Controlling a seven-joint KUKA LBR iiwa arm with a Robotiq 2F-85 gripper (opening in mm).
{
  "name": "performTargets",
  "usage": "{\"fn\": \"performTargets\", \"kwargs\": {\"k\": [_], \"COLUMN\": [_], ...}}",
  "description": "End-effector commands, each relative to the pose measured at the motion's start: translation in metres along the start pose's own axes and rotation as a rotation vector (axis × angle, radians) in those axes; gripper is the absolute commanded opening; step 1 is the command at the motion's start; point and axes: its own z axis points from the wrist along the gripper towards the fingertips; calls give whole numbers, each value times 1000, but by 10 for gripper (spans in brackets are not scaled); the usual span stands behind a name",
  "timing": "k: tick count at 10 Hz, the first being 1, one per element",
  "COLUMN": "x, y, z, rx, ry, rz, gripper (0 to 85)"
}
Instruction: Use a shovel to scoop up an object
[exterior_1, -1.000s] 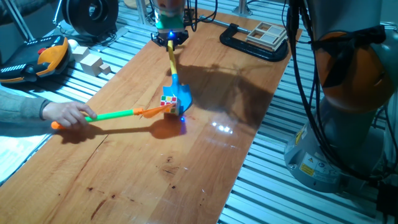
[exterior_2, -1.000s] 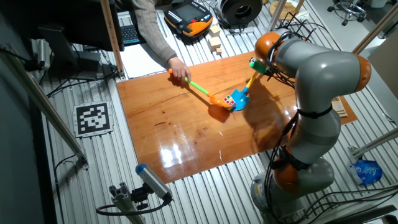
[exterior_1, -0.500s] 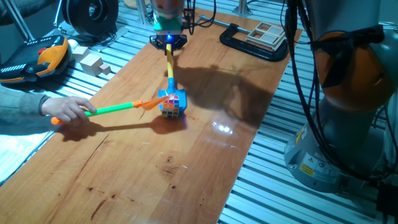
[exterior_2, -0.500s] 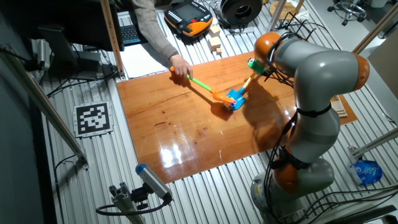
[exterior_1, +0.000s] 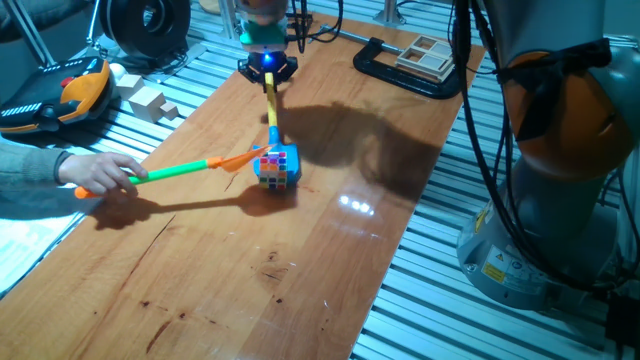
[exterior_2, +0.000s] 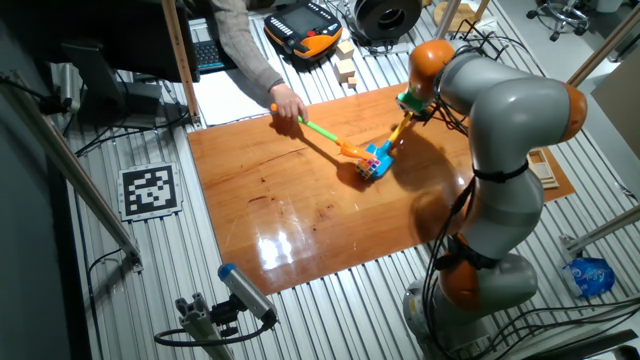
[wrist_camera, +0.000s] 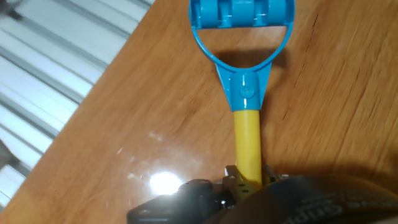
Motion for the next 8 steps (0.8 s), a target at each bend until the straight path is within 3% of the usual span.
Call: {"fn": "performTargets", "kwargs": {"k": [1,3,5,8], "x": [1,6,9,23], "y": [1,3,6,20], "z": [0,0,0,-9], "rx": [6,15,32,56], "ry": [8,24,87,120], "rz": [-6,-34,-91,-209], "gripper": [0,0,0,0]}}
